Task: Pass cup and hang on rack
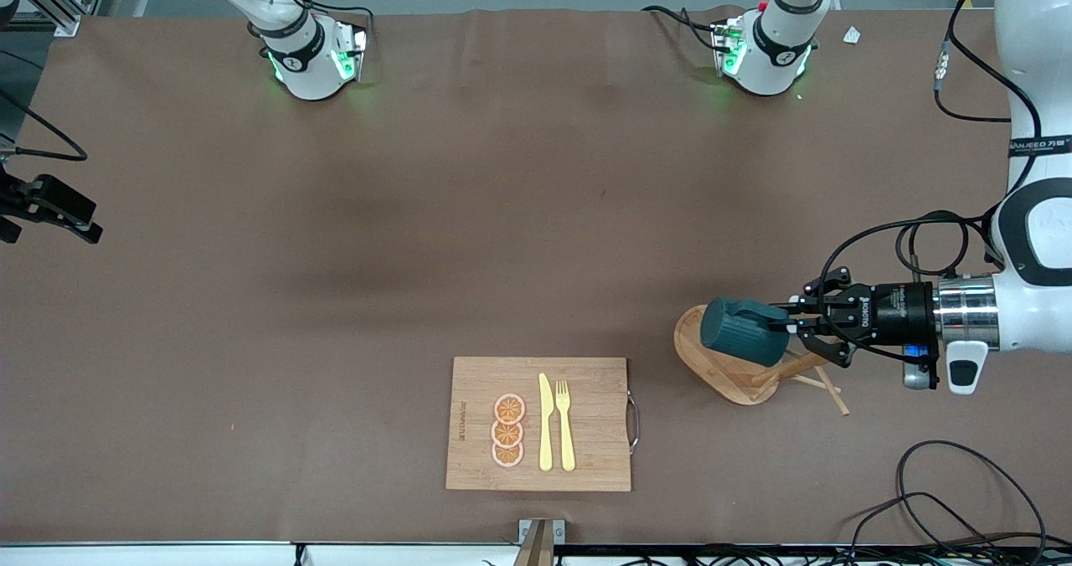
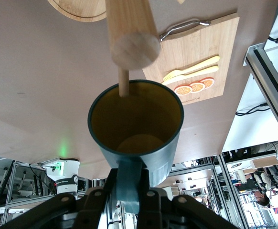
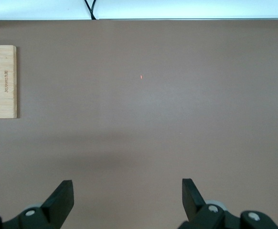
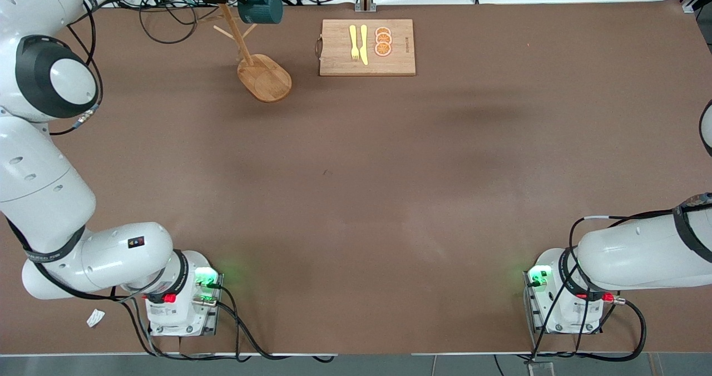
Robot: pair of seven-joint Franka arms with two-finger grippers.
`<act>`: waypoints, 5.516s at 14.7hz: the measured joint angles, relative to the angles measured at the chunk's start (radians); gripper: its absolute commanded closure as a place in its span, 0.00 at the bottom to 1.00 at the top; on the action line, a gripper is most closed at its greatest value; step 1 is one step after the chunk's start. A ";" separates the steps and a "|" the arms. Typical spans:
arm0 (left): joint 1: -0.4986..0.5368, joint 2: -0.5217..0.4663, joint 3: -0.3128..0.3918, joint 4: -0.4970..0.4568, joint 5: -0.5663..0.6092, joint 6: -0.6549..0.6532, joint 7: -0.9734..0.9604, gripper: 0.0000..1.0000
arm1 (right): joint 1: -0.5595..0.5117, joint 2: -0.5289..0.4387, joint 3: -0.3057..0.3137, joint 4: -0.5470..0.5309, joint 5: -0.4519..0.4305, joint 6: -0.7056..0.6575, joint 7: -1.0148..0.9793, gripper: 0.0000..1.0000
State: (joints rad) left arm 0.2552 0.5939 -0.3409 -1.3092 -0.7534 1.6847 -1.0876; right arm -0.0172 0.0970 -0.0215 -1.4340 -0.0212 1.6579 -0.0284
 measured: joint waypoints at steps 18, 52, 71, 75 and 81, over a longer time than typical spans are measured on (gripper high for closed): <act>0.062 0.054 0.004 -0.003 0.002 0.003 0.098 0.98 | 0.000 0.000 0.001 0.000 0.000 0.000 0.000 0.00; 0.022 -0.112 -0.400 0.002 0.799 -0.001 0.110 0.00 | 0.000 0.000 0.002 0.000 0.004 -0.062 0.050 0.00; -0.047 -0.357 -0.300 0.019 1.007 -0.157 0.626 0.00 | 0.001 -0.001 0.006 0.000 0.004 -0.060 0.050 0.00; -0.139 -0.428 -0.104 0.013 0.888 -0.189 0.794 0.00 | 0.001 -0.001 0.006 0.000 0.004 -0.059 0.050 0.00; -0.311 -0.501 0.153 -0.022 0.868 -0.242 1.015 0.00 | 0.001 -0.001 0.006 0.000 0.004 -0.059 0.051 0.00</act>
State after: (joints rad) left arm -0.0555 0.0931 -0.1880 -1.3315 0.1150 1.4427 -0.0729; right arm -0.0163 0.0960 -0.0157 -1.4338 -0.0169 1.5985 0.0222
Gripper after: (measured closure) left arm 0.000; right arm 0.000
